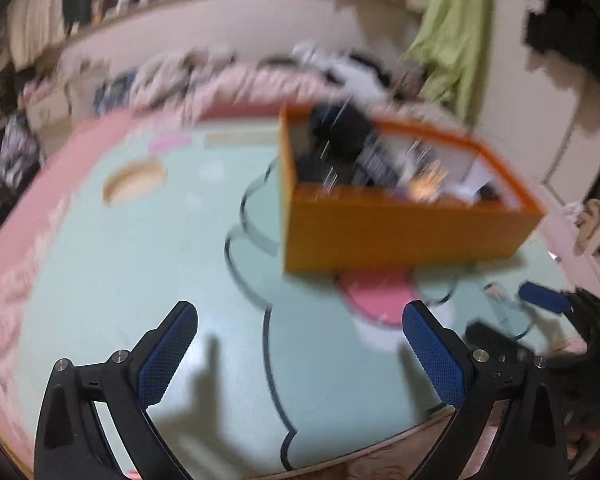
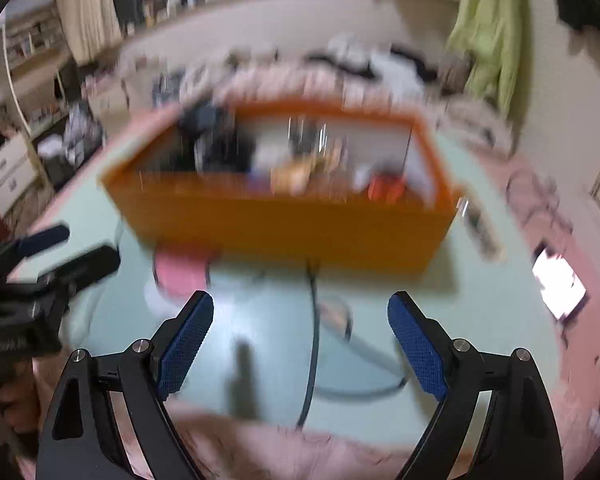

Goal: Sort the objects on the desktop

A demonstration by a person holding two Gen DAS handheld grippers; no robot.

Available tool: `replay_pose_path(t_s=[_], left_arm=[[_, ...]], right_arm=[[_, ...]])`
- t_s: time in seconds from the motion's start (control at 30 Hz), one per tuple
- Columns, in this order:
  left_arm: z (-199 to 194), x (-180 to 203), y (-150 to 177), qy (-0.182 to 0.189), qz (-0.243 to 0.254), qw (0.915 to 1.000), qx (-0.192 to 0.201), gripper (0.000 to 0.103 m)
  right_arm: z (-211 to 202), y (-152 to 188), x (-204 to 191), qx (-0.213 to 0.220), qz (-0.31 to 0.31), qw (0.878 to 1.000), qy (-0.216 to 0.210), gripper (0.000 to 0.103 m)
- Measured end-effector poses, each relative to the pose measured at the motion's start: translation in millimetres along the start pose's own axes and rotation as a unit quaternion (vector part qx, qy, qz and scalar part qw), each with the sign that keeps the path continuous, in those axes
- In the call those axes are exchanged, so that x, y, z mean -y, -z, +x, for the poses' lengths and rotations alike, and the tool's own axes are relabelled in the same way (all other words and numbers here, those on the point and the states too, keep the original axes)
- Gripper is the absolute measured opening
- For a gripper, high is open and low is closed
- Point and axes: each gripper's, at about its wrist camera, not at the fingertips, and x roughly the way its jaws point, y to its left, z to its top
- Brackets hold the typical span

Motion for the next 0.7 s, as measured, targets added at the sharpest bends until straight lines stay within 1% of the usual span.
replay_pose_path(t_s=[0.03,0.07,0.1,0.17,0.7], left_arm=[[2,2,6,-0.019,0.004,0.9998,-0.004,0.103],[5,6,11,-0.046,0.014,0.9988,-0.007,0.103],[7,9,11,-0.056,0.021,0.9982,-0.009,0.103],[8,13,12,-0.051,0.027,0.9983,-0.009,0.103],[9,12,15,-0.049,0.025,0.9985,-0.006,0.103]], right_arm=[[9,5,-4,-0.019,-0.012,1.000,0.010,0.097],[9,8,-9,-0.008,-0.027,0.999,0.024,0.099],[9,7,-13,-0.010,-0.032,0.999,0.014,0.099],[11,3,-16,-0.014,-0.032,0.999,0.010,0.102],[9,2,-20,-0.012,-0.029,0.999,0.008,0.102]])
